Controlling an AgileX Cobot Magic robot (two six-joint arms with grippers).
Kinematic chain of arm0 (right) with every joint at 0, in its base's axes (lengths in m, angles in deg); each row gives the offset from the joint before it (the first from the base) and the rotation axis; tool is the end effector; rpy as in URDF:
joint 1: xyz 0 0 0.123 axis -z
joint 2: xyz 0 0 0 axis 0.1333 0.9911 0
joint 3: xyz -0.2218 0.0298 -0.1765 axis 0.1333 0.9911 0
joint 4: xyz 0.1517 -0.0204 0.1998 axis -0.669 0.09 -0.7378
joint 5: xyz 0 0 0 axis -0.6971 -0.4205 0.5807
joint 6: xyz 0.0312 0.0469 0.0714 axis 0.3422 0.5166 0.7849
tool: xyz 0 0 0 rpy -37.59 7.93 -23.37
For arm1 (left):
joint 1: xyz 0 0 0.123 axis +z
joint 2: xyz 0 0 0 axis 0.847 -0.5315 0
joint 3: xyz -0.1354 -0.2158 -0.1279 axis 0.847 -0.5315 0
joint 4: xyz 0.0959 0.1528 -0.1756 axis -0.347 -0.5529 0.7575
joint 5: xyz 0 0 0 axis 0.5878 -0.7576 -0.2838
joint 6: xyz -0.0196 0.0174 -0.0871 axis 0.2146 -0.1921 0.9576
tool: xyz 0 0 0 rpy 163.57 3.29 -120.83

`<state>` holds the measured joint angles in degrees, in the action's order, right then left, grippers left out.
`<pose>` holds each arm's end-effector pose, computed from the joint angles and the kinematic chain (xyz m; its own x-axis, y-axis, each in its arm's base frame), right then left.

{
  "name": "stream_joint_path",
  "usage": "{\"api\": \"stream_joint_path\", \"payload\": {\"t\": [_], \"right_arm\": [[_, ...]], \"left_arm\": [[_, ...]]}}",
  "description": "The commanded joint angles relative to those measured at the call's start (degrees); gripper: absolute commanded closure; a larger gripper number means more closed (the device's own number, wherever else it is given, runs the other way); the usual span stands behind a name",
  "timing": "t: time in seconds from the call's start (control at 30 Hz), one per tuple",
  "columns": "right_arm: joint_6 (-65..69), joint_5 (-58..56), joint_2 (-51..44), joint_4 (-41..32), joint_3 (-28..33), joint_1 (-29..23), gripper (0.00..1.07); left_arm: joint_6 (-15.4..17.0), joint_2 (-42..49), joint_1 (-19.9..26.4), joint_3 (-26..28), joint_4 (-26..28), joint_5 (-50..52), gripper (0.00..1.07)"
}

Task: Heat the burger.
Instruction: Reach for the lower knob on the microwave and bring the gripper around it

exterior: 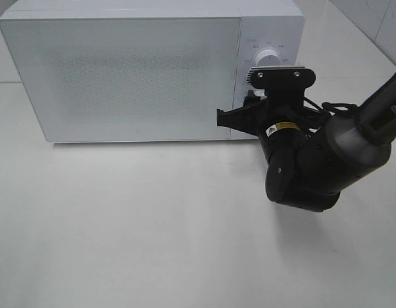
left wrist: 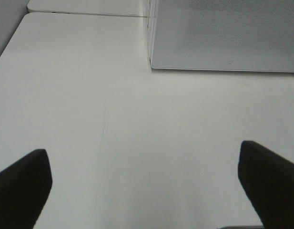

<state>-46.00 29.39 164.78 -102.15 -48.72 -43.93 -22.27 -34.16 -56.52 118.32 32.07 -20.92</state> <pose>0.3178 0.1613 0.1204 -0.0674 0.0341 -0.9971 0.0622 0.9976 0.0299 -0.0085 -0.0090 0.2811 -0.4503 -0.0479 -0.8916 0.0458 0.9960 -0.0766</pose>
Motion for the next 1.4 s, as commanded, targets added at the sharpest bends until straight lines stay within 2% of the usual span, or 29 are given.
{"api": "stream_joint_path", "payload": {"t": [0.03,0.1,0.6,0.8,0.97,1.03,1.1,1.4], "right_arm": [[1.1,2.2,0.0,1.0,-0.5,0.3,0.86],[1.7,2.2,0.0,1.0,-0.5,0.3,1.07],[3.5,2.3,0.0,1.4,-0.5,0.3,1.07],[8.6,2.3,0.0,2.6,-0.5,0.3,1.07],[16.3,2.3,0.0,3.8,-0.5,0.3,1.07],[26.6,2.2,0.0,5.9,-0.5,0.3,1.07],[29.0,2.1,0.0,6.4,-0.5,0.3,1.07],[56.1,2.1,0.0,11.3,-0.5,0.3,1.07]], "left_arm": [[-0.1,0.3,0.1,-0.1,0.1,0.4,0.06],[-0.1,0.3,0.1,-0.1,0.1,0.4,0.06],[-0.1,0.3,0.1,-0.1,0.1,0.4,0.06],[-0.1,0.3,0.1,-0.1,0.1,0.4,0.06],[-0.1,0.3,0.1,-0.1,0.1,0.4,0.06],[-0.1,0.3,0.1,-0.1,0.1,0.4,0.06],[-0.1,0.3,0.1,-0.1,0.1,0.4,0.06],[-0.1,0.3,0.1,-0.1,0.1,0.4,0.06]]}}
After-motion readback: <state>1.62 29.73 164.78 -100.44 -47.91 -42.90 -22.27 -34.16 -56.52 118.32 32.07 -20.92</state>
